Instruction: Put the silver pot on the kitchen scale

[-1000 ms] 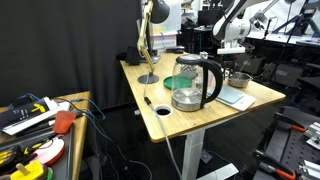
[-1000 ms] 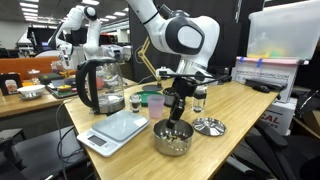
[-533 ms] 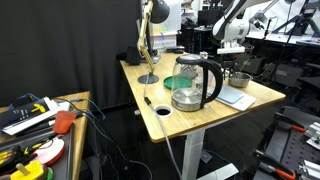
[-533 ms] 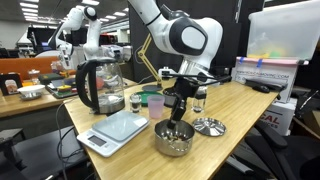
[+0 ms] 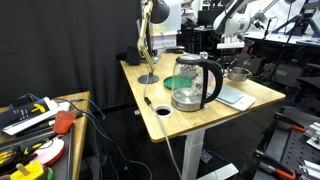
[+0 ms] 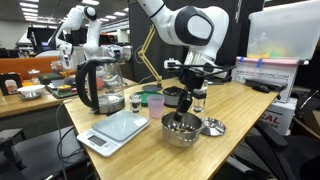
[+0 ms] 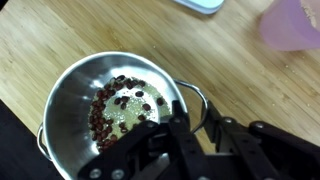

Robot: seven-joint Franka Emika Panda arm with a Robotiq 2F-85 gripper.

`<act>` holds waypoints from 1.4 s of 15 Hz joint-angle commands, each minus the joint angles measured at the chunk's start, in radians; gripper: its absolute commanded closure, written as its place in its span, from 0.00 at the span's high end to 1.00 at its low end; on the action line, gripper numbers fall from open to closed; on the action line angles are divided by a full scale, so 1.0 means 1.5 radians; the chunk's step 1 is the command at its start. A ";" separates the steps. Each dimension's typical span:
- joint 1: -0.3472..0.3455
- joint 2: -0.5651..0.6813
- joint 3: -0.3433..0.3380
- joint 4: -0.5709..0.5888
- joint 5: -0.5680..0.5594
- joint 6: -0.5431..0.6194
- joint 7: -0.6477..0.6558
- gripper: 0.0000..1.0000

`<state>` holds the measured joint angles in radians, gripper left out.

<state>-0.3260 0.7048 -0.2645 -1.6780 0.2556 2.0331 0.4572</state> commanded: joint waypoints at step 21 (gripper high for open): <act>0.157 -0.288 0.058 -0.390 -0.090 0.087 -0.061 0.06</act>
<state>-0.0970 0.3196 -0.1924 -2.2040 0.1384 2.1239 0.4014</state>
